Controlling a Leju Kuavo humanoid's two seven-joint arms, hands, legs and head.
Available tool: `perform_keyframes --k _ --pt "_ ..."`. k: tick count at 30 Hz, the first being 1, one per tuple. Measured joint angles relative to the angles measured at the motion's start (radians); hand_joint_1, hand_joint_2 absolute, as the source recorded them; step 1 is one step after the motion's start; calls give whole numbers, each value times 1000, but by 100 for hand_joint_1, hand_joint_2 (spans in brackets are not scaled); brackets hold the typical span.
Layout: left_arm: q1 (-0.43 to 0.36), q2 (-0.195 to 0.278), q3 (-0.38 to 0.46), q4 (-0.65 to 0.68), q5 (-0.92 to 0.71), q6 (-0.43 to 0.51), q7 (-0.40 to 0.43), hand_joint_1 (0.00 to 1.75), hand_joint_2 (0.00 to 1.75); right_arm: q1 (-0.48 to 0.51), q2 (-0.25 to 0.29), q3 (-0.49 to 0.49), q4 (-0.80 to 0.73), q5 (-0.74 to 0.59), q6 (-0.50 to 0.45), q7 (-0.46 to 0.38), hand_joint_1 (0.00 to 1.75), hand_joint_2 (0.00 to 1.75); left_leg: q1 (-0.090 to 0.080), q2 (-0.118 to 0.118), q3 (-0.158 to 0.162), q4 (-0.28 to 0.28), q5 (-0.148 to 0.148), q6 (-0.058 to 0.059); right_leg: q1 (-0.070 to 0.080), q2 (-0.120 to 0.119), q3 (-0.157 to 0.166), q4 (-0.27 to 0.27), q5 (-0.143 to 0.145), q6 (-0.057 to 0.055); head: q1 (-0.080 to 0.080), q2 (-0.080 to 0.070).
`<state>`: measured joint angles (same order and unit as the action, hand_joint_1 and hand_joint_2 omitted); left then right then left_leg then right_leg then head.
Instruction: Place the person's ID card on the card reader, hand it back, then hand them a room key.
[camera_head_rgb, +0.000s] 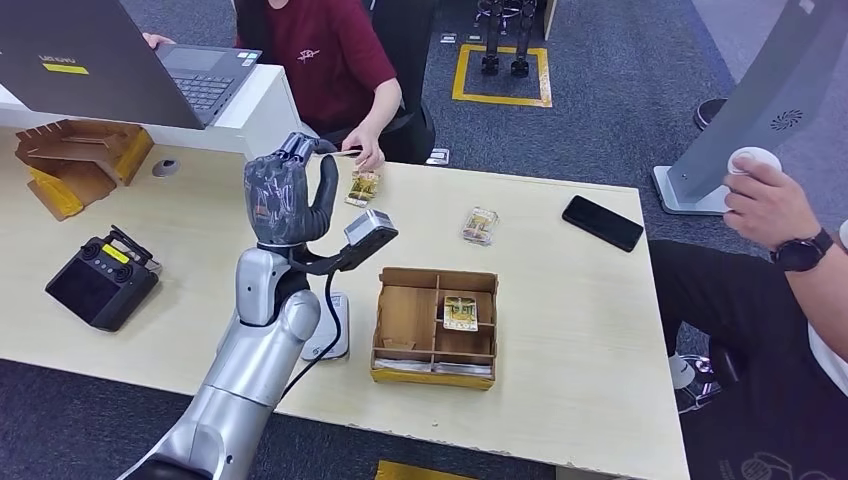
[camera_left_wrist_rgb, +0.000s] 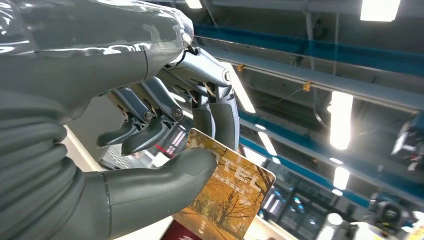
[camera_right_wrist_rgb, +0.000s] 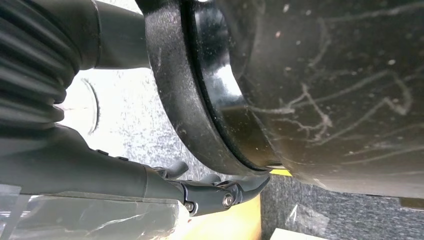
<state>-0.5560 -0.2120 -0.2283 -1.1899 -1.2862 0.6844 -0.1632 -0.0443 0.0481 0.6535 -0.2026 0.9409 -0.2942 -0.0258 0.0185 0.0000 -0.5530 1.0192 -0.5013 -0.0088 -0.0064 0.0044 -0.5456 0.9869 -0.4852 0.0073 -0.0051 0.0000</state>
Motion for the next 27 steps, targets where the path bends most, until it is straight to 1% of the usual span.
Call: perform_keyframes --k 4,8,12,17,19,20,23,24,27 --pt "-53 -3 41 81 -51 0 3 175 175 -7 0 7 -1 1 12 -2 0 175 0 0 0 0 0 0 0 0 0 0 0 0 0 0" --pt "-78 -12 55 132 -92 0 31 175 175 -10 0 9 -2 1 15 -5 0 175 0 0 -1 0 0 0 0 0 0 0 0 0 0 0" --pt "-91 -14 66 168 -111 0 55 175 175 -13 0 12 -2 2 15 -6 0 175 0 0 -1 0 0 0 0 0 0 0 0 0 0 0" --pt "-94 -14 82 200 -107 0 52 175 175 -14 0 13 -3 2 15 -7 0 175 0 0 -1 0 0 0 0 0 0 0 0 0 0 0" --pt "-94 -14 89 208 -110 0 49 170 175 -14 0 13 -3 2 15 -8 0 175 0 0 -1 0 0 0 0 0 0 0 0 0 0 0" --pt "-94 -14 92 212 -111 0 49 130 175 -14 0 13 -3 2 15 -8 0 175 0 0 -1 0 0 0 0 0 0 0 0 0 0 0" --pt "-94 -14 97 224 -115 0 49 4 175 -14 0 13 -3 2 15 -8 0 175 0 0 -1 0 0 0 0 0 0 0 0 0 0 0" --pt "-94 -14 98 227 -116 0 48 0 175 -14 0 13 -3 2 15 -8 0 175 0 0 -1 0 0 0 0 0 0 0 0 0 0 0" --pt "-94 -14 100 232 -121 0 48 0 175 -14 0 13 -3 2 14 -8 0 175 0 0 -1 0 0 0 0 0 0 0 0 0 0 0"
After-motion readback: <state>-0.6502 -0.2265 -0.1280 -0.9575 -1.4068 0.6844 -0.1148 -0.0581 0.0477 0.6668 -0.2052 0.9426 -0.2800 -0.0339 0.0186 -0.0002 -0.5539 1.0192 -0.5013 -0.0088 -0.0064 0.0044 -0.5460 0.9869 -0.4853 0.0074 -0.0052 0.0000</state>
